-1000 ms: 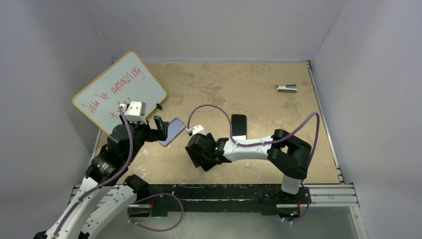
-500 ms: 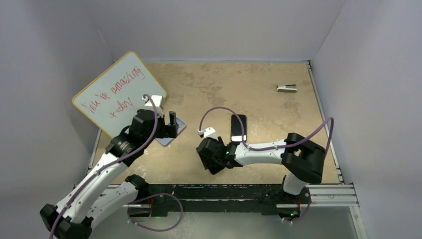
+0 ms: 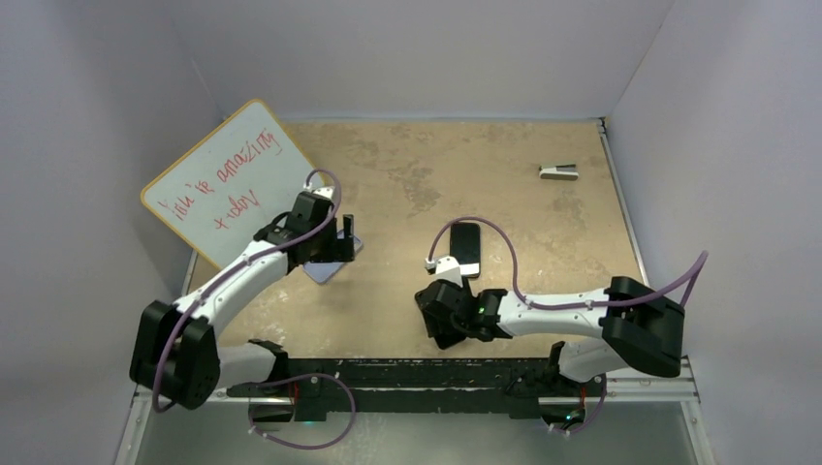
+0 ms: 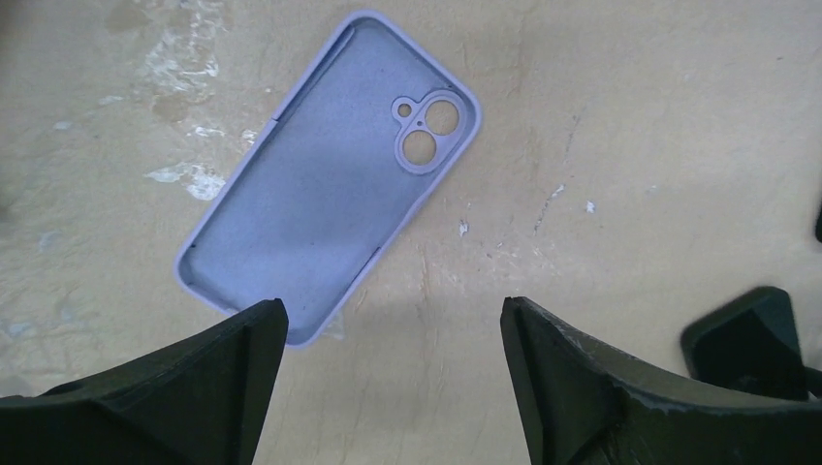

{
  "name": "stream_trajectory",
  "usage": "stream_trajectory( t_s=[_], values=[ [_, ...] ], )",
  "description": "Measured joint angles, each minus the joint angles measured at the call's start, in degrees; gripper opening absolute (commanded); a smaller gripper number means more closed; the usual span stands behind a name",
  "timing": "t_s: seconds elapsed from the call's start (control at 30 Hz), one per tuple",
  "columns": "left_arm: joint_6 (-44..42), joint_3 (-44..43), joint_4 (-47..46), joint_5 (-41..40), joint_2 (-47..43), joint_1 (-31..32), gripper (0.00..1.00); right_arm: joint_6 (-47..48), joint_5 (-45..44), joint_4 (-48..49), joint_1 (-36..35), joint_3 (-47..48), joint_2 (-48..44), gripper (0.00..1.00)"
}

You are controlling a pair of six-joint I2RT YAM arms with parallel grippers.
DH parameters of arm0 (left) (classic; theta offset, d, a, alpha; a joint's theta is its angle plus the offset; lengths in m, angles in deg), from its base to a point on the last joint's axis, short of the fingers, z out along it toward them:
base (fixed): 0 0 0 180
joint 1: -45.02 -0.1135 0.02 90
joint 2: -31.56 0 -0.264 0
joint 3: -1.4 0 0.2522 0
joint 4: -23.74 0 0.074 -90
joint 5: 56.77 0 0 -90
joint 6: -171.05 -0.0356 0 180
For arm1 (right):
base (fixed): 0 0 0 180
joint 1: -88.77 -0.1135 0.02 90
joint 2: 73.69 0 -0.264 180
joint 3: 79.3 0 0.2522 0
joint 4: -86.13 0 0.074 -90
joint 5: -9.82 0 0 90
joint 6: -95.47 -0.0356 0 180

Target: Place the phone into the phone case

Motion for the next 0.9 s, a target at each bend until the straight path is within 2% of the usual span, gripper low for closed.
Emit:
stream_trajectory(
  t_s=[0.23, 0.4, 0.57, 0.73, 0.9],
  values=[
    [0.48, -0.85, -4.31, 0.55, 10.91, -0.04, 0.77, -1.88, 0.02, -0.24, 0.0, -3.52, -4.52, 0.53],
    [0.96, -0.85, -8.28, 0.57, 12.81, -0.04, 0.74, -2.62, 0.07, -0.15, 0.0, -5.77, -7.52, 0.53],
    [0.28, -0.85, -11.96, 0.9, 16.61, -0.04, 0.66, -3.17, 0.07, 0.02, 0.0, -7.15, -9.38, 0.52],
    [-0.72, -1.2, -14.4, 1.99, 19.45, -0.04, 0.47, -3.23, 0.13, 0.04, 0.0, -7.17, -9.44, 0.51],
    [-1.57, -1.42, -15.82, 3.04, 20.33, 0.11, 0.36, -3.32, 0.17, 0.59, 0.0, -7.63, -9.86, 0.51]
  ],
)
